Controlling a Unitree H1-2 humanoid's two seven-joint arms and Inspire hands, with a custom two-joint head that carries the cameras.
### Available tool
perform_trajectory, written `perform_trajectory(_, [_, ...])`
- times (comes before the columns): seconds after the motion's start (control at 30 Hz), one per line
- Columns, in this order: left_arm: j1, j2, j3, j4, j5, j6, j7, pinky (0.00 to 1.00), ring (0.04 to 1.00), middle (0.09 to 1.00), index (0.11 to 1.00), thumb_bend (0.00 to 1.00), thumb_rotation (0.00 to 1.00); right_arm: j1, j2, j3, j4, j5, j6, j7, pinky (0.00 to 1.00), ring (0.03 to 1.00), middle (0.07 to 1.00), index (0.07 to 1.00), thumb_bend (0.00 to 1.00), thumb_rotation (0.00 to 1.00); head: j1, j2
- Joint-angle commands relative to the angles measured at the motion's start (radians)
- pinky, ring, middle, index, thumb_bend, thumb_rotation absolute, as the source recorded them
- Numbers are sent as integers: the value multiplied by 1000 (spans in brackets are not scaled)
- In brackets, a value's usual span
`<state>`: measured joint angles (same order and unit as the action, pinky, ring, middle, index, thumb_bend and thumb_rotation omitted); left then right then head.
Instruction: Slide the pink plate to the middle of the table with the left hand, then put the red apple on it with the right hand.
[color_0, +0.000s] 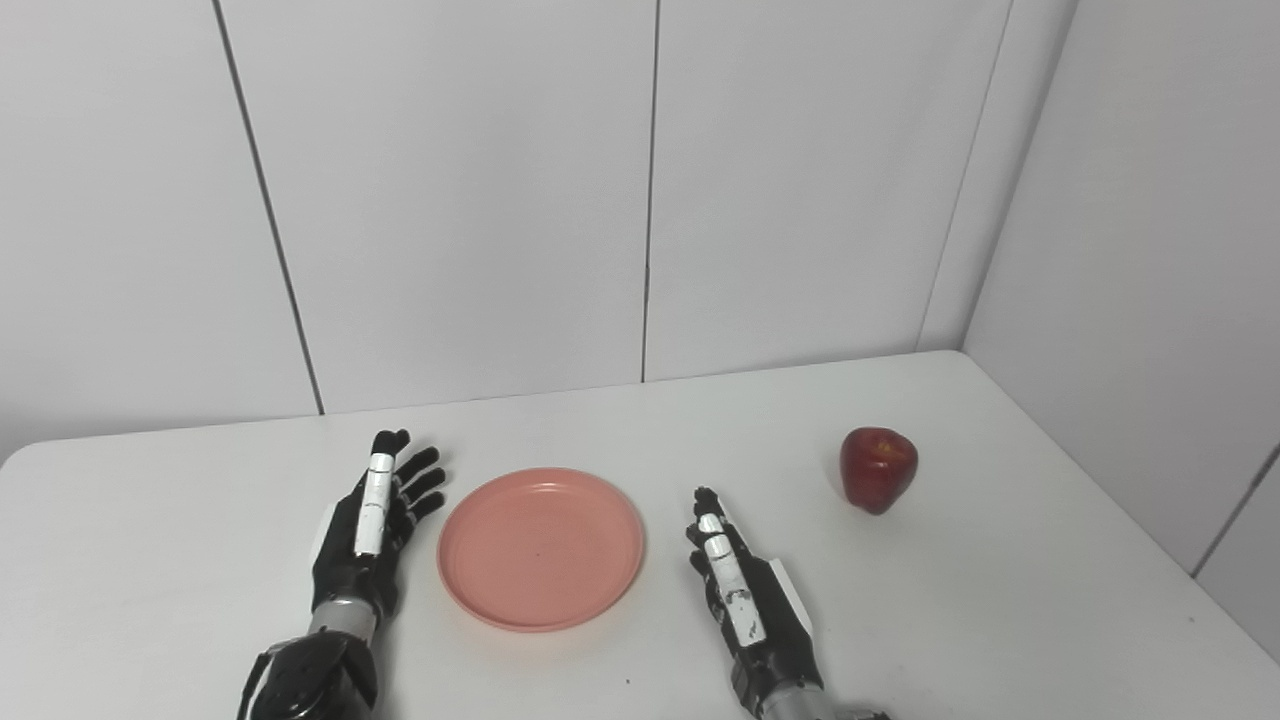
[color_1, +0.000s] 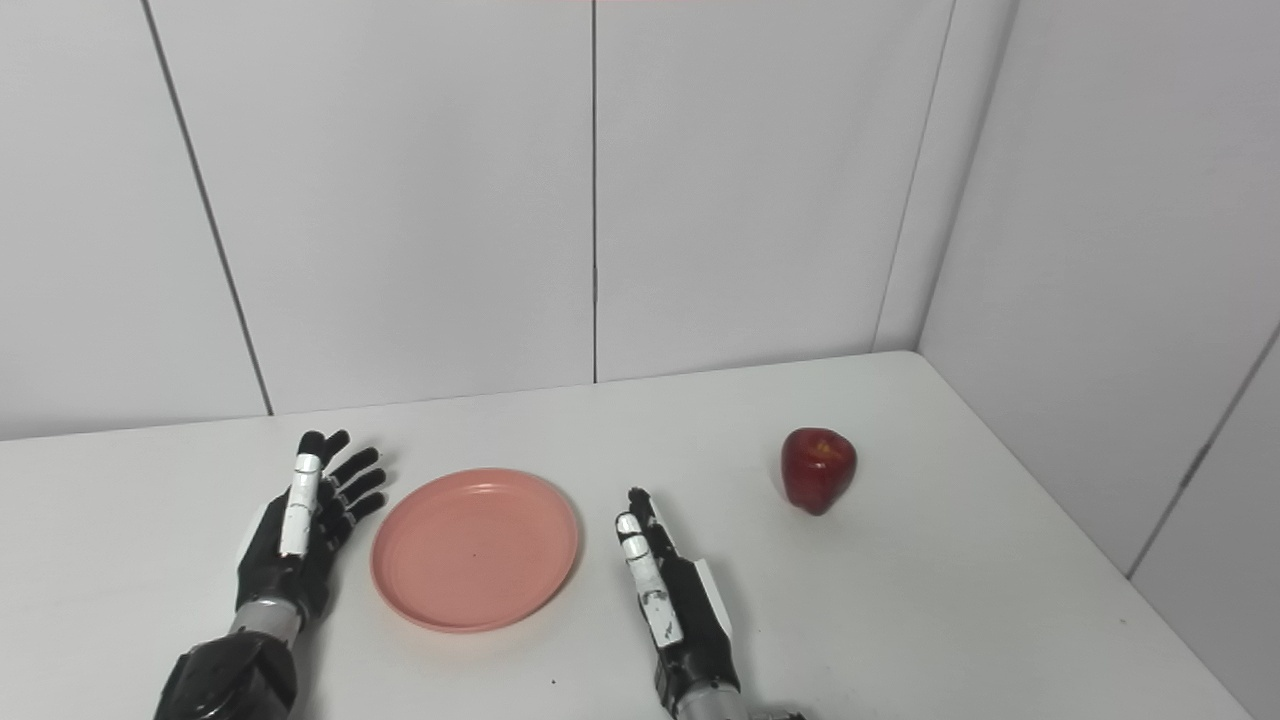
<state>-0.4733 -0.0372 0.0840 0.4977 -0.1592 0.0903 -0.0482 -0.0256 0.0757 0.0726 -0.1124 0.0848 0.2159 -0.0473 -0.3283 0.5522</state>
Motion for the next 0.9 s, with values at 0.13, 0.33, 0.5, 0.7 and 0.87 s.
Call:
perform_trajectory(0.13, [-14, 29, 2, 34, -9, -1, -24, 827, 829, 854, 906, 800, 885, -17, 38, 32, 34, -3, 29, 24, 1000, 997, 1000, 982, 834, 925, -46, 1])
perform_trajectory(0.33, [-23, 44, 17, 72, -20, -22, -30, 838, 828, 848, 897, 788, 880, -26, 49, 42, 59, -73, -35, -15, 995, 991, 1000, 973, 843, 925, -101, -6])
perform_trajectory(0.5, [-28, 56, 36, 89, -34, -21, -54, 869, 849, 863, 908, 790, 872, -39, 62, 53, 96, -151, -121, -57, 959, 955, 974, 973, 782, 907, -158, -15])
perform_trajectory(0.7, [-46, 68, 48, 138, -46, -49, -78, 900, 861, 858, 900, 804, 856, -51, 84, 45, 121, -170, -151, -85, 959, 945, 966, 972, 746, 903, -194, -20])
perform_trajectory(0.87, [-49, 75, 46, 153, -33, -73, -83, 881, 846, 844, 899, 828, 860, -57, 95, 34, 135, -183, -166, -110, 961, 952, 977, 982, 757, 905, -209, -23])
